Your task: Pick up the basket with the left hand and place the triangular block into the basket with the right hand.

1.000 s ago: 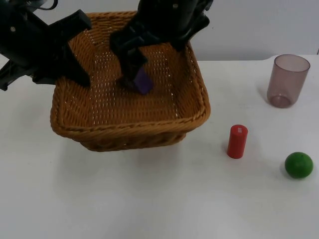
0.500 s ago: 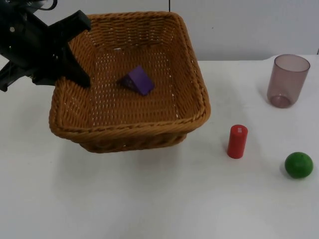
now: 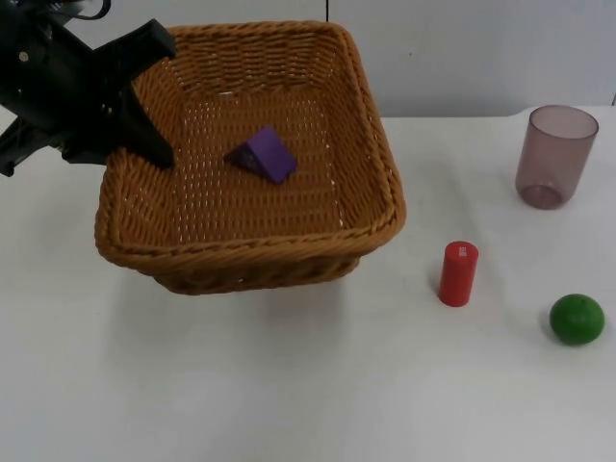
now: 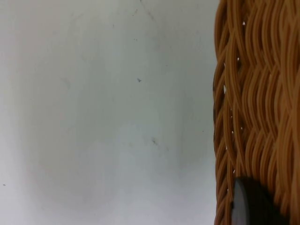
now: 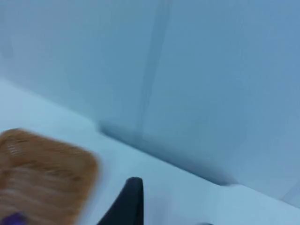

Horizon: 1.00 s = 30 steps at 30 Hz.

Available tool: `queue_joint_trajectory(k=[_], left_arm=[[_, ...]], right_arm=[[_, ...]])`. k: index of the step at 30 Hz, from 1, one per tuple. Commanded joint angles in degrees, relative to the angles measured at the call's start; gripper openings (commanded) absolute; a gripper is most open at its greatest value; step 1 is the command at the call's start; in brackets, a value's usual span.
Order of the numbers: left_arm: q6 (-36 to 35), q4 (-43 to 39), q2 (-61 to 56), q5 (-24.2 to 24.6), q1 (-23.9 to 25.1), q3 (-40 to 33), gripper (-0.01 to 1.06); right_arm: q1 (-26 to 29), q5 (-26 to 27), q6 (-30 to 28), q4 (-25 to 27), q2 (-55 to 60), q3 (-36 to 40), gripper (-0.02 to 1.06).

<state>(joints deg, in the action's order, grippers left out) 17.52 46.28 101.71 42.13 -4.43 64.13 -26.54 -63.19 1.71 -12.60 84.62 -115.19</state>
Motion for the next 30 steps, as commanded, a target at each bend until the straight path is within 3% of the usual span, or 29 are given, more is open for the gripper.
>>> queue_joint_trajectory(k=[1, 5, 8, 17, 21, 30], left_arm=[[0.2, 2.3, -0.5, -0.5, -0.3, 0.2, 0.0], [0.2, 2.3, -0.5, -0.5, -0.3, 0.2, 0.0], [0.2, 2.3, -0.5, -0.5, -0.3, 0.2, 0.0], [0.2, 2.3, -0.5, -0.5, -0.3, 0.2, 0.0], [-0.1, 2.3, -0.5, -0.5, -0.3, 0.2, 0.0], [-0.5, 1.2, -0.5, 0.1, -0.9, 0.2, 0.0]], right_arm=[[7.2, -2.6, -0.9, -0.1, -3.1, 0.1, 0.93], [13.4, -1.9, -1.7, 0.3, -6.3, 4.6, 0.93], [17.1, 0.1, -2.7, 3.3, -9.3, 10.1, 0.93], [28.9, 16.8, -3.3, 12.9, -23.6, 42.5, 0.93], [29.5, 20.4, -3.3, 13.2, -27.3, 49.4, 0.93], [29.5, 19.3, -3.3, 13.2, -30.8, 52.3, 0.93]])
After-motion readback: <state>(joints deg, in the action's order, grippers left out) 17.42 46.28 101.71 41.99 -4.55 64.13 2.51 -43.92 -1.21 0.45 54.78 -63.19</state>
